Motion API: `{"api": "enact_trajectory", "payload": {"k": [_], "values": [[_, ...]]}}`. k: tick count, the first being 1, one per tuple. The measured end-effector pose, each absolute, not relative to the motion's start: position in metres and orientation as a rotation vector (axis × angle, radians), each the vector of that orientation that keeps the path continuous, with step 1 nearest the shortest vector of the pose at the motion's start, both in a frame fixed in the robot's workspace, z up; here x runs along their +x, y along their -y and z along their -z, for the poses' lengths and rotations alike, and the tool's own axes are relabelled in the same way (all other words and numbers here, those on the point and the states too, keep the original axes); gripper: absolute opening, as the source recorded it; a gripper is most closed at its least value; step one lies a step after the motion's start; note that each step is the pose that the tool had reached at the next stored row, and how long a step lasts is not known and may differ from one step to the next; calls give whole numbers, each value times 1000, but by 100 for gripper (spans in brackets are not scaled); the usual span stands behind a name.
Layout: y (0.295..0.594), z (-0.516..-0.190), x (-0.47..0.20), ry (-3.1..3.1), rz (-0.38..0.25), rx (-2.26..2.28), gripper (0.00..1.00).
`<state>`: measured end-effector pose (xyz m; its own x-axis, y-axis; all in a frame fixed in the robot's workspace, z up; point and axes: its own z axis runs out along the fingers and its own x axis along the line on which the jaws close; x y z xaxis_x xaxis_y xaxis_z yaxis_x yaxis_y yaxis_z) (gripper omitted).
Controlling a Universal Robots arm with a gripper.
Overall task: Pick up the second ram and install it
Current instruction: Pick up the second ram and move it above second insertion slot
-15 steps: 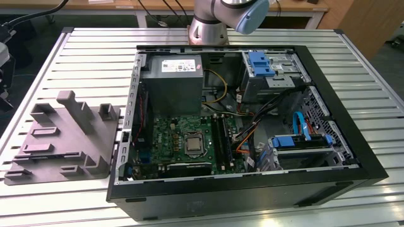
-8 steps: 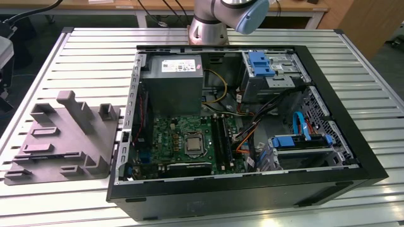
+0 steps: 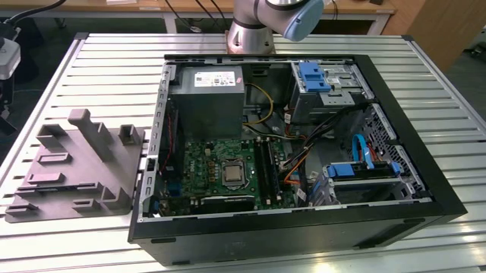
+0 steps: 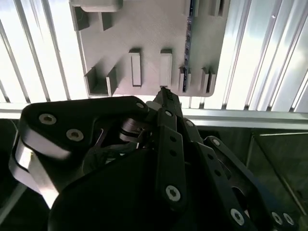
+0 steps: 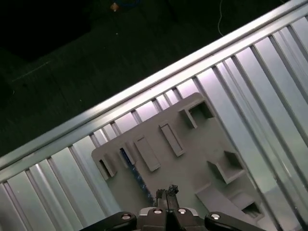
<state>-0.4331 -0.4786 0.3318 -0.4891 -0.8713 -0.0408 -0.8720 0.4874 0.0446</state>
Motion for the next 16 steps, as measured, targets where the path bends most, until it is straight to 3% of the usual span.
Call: {"api": "enact_trajectory", "payload": {"k": [16], "values": [[479,-325,-433,-2446,-95,-1963,10]]}}
